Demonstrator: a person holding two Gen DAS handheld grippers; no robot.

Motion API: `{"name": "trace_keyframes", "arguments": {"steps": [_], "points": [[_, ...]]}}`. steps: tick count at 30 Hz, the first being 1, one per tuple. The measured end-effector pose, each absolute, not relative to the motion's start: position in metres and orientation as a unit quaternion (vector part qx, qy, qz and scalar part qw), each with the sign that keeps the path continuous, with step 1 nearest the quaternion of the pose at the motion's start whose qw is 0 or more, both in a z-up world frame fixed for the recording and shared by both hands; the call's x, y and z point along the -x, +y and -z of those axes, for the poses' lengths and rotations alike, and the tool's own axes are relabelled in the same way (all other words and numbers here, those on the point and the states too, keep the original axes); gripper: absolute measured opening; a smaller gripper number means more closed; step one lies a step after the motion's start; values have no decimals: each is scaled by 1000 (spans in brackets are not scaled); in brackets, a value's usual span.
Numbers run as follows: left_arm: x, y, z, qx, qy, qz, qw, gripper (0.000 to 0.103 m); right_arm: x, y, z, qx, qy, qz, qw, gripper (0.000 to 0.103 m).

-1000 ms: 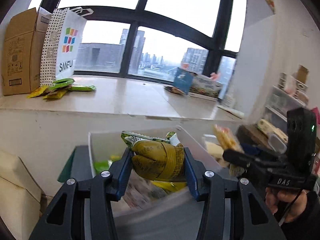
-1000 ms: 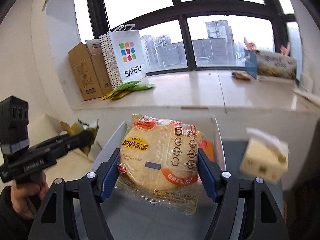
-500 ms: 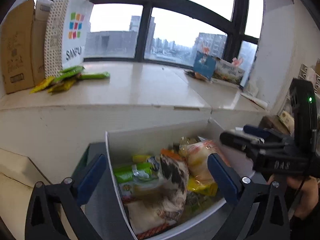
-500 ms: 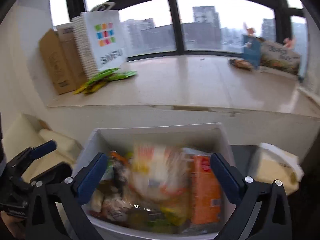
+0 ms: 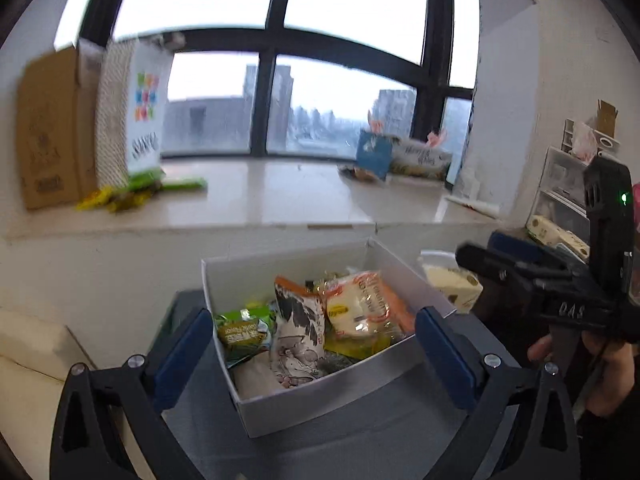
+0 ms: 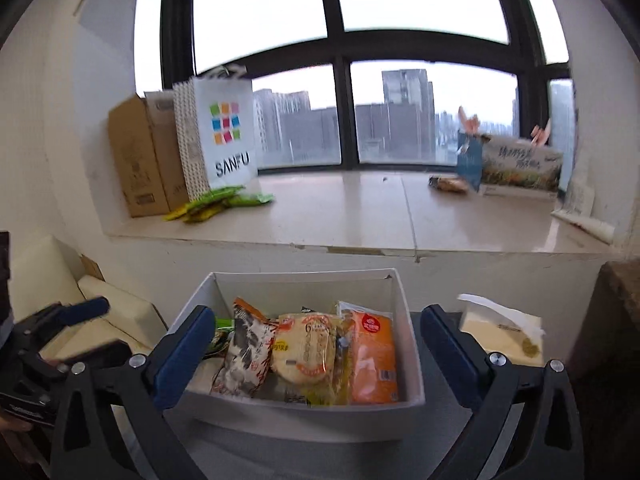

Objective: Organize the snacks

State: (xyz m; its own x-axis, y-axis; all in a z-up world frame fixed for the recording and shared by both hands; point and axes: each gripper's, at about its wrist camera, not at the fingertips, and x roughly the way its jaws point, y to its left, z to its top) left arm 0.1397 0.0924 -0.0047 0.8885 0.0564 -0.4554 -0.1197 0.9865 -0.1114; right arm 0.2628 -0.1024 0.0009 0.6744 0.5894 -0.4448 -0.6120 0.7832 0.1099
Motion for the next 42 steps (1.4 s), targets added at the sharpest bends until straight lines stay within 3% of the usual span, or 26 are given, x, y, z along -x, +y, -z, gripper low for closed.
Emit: {"name": "trace_keyframes", "arguments": {"steps": [9, 14, 18, 23, 42], "points": [[-66, 44, -12, 58, 227, -81, 969, 103, -185, -140, 0, 53, 244, -304, 919, 103], [-34, 31, -5, 77, 256, -69, 961, 103, -121, -154, 0, 103, 189, -242, 946, 103], [2, 17, 2, 70, 262, -87, 959, 103, -93, -176, 17, 72, 228, -273, 932, 103], [23, 0, 7, 66, 274, -60, 958, 103, -77, -193, 22, 35, 265, -314, 911, 103], [23, -10, 0, 69, 269, -40, 960, 103, -67, -206, 16, 33, 268, -334, 903, 103]]}}
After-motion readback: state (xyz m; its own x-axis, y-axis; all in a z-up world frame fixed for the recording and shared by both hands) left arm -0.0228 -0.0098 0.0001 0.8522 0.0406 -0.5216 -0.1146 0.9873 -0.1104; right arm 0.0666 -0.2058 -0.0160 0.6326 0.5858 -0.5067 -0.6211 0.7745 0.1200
